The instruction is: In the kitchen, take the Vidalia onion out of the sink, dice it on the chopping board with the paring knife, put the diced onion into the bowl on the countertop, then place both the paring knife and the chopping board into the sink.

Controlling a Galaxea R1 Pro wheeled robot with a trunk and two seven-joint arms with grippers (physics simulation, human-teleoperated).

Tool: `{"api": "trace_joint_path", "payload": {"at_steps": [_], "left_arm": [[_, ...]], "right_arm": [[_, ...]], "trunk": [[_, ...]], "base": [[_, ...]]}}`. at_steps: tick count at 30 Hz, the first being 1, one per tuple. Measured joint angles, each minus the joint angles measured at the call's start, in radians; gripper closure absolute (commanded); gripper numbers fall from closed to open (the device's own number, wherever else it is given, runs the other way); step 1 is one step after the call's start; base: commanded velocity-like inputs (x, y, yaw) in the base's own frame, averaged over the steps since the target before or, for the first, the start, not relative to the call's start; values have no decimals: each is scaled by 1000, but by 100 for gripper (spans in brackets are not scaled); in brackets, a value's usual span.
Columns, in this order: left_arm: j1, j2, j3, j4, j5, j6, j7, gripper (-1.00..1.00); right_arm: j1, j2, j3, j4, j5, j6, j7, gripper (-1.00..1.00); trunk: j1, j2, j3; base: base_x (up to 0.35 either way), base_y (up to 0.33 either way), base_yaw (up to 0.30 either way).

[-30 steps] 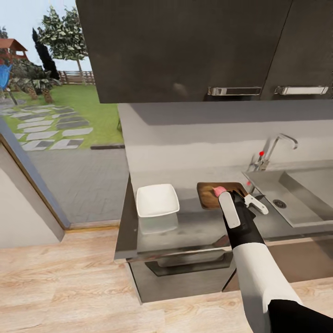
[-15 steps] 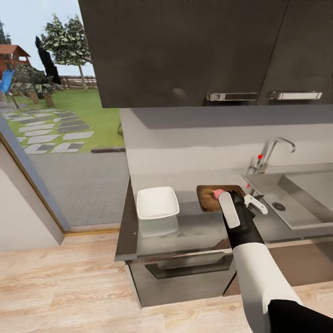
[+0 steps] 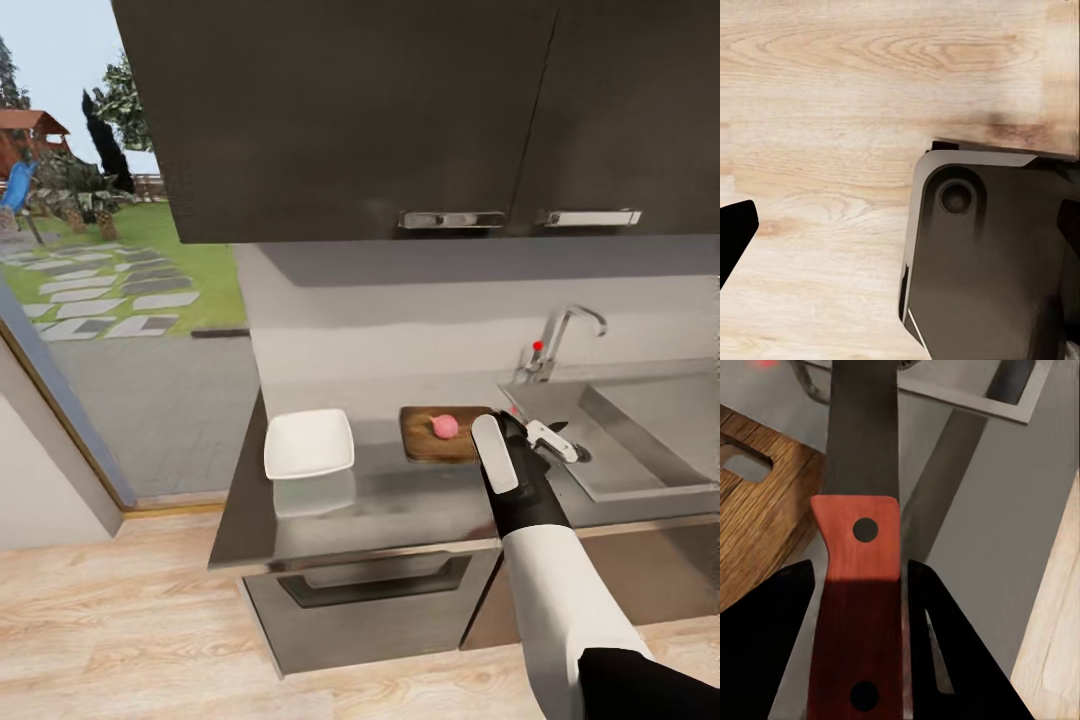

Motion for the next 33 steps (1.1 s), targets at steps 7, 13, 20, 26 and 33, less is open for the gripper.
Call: {"api": "trace_joint_path", "payload": {"at_steps": [7, 13, 20, 26, 33], "left_arm": [[0, 0, 0, 0, 0, 0, 0, -100], [0, 0, 0, 0, 0, 0, 0, -100], [0, 0, 1, 3, 0, 0, 0, -100], [0, 0, 1, 5, 0, 0, 0, -100], [0, 1, 1, 6, 0, 0, 0, -100]], "right_arm": [[0, 1, 9, 0, 0, 1, 5, 100], [1, -4, 204, 0, 1, 5, 70, 100], [1, -41, 574, 2, 57, 4, 90, 100], [1, -66, 636, 4, 64, 3, 101, 100], [1, -120, 638, -51, 119, 67, 347, 100]], "trunk": [[0, 0, 9], [0, 0, 10], [0, 0, 10], [0, 0, 10], [0, 0, 10]], "base": [[0, -303, 0], [0, -142, 0], [0, -11, 0], [0, 0, 0], [0, 0, 0]]}}
